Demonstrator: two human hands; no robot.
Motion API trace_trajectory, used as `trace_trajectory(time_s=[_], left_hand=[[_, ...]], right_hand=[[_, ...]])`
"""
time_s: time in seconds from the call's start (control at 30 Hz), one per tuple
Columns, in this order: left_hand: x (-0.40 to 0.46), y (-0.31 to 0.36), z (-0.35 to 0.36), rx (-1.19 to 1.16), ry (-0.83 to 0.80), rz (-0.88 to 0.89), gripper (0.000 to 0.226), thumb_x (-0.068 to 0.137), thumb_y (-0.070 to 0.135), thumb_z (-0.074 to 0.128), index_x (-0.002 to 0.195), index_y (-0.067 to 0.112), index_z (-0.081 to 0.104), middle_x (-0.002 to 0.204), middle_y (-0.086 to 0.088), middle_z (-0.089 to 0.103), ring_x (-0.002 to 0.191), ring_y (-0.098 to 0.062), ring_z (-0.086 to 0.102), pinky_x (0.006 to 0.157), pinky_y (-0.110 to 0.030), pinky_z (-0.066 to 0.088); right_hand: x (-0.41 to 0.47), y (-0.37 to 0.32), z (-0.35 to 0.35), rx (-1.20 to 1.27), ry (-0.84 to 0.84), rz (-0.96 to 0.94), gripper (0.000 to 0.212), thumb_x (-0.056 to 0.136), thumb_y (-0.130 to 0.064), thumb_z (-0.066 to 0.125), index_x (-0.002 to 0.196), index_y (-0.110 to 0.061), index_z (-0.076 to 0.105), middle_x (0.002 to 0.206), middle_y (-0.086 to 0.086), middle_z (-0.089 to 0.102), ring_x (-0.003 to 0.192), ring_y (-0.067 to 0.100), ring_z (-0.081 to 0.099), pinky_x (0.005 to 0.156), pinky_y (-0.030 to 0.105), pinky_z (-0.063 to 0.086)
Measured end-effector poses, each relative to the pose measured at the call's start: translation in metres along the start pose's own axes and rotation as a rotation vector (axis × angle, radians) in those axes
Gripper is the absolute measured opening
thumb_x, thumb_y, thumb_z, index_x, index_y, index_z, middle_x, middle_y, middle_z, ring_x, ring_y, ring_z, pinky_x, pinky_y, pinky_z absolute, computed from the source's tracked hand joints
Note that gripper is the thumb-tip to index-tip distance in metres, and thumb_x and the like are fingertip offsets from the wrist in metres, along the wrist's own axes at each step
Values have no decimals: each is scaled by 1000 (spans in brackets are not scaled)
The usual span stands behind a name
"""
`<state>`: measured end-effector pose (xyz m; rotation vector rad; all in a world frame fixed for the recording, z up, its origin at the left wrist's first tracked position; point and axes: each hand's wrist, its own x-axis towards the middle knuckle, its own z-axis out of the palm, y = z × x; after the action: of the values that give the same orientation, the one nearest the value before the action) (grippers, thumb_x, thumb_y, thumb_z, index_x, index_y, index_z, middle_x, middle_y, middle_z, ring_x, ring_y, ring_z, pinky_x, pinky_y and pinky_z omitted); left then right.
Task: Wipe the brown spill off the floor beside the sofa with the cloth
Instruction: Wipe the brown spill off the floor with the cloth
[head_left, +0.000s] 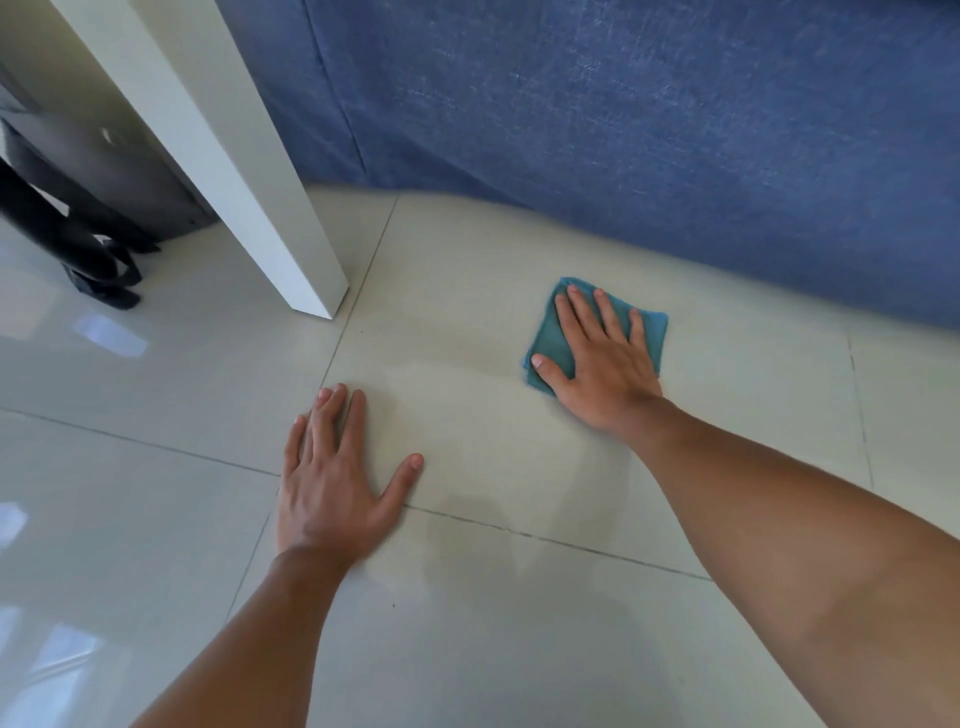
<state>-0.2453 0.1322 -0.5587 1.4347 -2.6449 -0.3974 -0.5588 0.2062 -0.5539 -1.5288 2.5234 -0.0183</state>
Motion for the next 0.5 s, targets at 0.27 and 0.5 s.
trace_trajectory(time_s=[0.27, 0.5], left_hand=[[1, -1, -2, 28, -17, 9, 97, 88, 76, 31, 157, 9, 25, 164, -10, 20, 155, -19, 4, 126, -40, 4], [0, -2, -3, 17, -10, 11, 99, 87, 78, 28, 157, 8, 26, 164, -11, 21, 155, -20, 6, 125, -39, 4]], right_hand=[[16, -46, 4, 13, -11, -162, 88, 94, -74, 21, 165, -24, 6, 174, -6, -1, 160, 22, -6, 126, 57, -3], [-1, -87, 11, 56, -62, -311, 92, 92, -74, 26, 165, -23, 4, 174, -6, -4, 159, 20, -11, 125, 57, -7]])
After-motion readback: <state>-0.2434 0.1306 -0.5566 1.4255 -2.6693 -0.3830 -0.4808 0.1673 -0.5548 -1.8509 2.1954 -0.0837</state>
